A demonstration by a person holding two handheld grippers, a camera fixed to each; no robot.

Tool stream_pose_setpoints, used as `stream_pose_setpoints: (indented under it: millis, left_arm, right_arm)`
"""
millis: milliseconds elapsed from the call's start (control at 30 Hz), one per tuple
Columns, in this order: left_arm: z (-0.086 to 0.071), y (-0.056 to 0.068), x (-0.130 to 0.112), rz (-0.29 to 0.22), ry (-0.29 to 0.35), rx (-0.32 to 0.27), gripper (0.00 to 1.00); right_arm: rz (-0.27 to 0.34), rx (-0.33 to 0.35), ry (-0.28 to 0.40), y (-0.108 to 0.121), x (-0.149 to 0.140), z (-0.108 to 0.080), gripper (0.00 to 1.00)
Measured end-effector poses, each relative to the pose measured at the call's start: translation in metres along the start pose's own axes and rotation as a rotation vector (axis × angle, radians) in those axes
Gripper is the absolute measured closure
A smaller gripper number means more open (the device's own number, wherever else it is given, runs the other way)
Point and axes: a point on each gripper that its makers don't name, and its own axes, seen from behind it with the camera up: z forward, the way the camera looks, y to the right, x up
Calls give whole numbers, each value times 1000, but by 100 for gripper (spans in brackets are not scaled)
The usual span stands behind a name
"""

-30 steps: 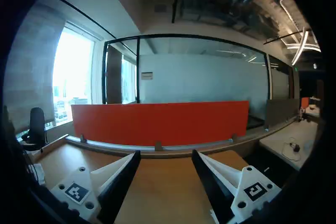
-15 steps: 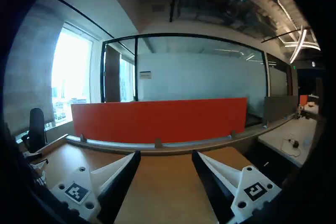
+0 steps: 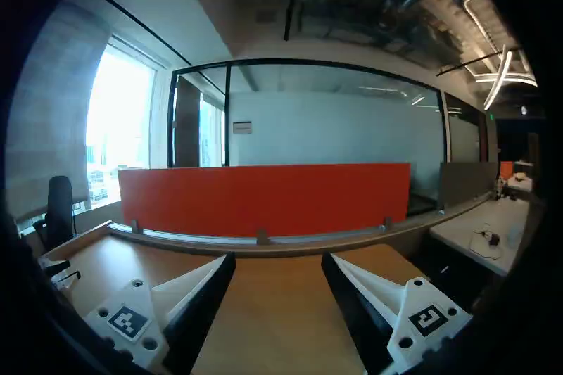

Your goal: Fold towel

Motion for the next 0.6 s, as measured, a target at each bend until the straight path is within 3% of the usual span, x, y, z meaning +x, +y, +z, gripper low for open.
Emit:
stream_pose_setpoints:
  millis: [600]
  left_arm:
    - [-5,-14,-39,-42,39,32,26]
  right_arm:
    - [-27,-1,14,-5,-26,8,6]
